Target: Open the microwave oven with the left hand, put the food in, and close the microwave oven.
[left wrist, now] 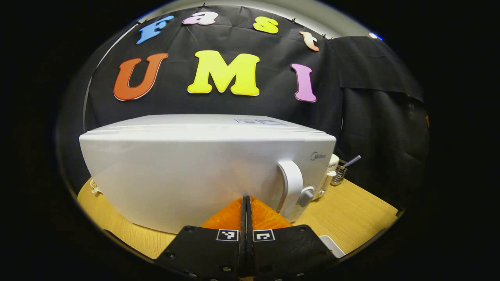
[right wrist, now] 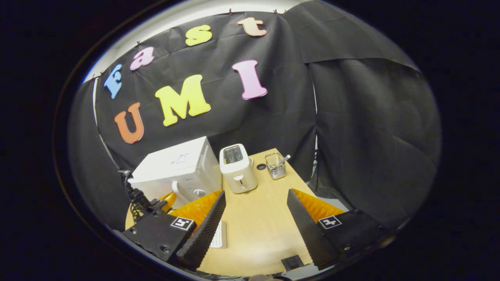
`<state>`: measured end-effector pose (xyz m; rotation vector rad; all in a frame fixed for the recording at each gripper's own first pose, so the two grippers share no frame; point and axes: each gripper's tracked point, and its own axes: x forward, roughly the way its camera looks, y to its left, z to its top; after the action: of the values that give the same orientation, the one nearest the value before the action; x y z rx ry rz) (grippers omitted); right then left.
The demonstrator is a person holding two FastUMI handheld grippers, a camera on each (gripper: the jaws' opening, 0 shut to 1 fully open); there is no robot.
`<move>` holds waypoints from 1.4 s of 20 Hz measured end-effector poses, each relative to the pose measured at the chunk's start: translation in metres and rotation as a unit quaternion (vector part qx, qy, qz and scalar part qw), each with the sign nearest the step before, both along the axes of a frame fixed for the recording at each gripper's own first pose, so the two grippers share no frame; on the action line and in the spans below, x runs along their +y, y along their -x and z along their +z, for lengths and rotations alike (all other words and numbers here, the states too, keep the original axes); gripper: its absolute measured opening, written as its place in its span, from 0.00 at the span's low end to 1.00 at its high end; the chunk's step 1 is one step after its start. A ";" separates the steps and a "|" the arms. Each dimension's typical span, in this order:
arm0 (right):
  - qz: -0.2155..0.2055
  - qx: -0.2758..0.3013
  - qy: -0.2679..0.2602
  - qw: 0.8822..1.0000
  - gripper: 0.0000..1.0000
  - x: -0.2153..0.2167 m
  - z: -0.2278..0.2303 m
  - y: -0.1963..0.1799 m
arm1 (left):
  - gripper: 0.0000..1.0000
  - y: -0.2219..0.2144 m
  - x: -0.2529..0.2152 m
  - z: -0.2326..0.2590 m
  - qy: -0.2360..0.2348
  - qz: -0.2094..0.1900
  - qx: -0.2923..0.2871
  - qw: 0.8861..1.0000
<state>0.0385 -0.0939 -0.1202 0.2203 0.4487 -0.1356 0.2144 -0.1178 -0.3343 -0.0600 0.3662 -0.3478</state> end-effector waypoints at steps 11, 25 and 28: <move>0.042 -0.018 0.016 0.999 1.00 0.013 0.009 -0.005 | 0.41 0.032 0.009 0.028 -0.005 0.017 0.000 1.000; 0.134 -0.124 0.043 0.982 1.00 0.080 0.066 0.012 | 0.92 0.186 0.096 0.215 -0.047 0.128 -0.056 0.989; 0.141 -0.147 0.047 0.978 1.00 0.113 0.086 0.025 | 0.92 0.212 0.108 0.267 -0.035 0.130 -0.078 0.988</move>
<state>0.0133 0.0189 -0.0343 0.0790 0.1739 0.1534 0.0020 -0.0096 -0.0678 -0.0116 0.2112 -0.0814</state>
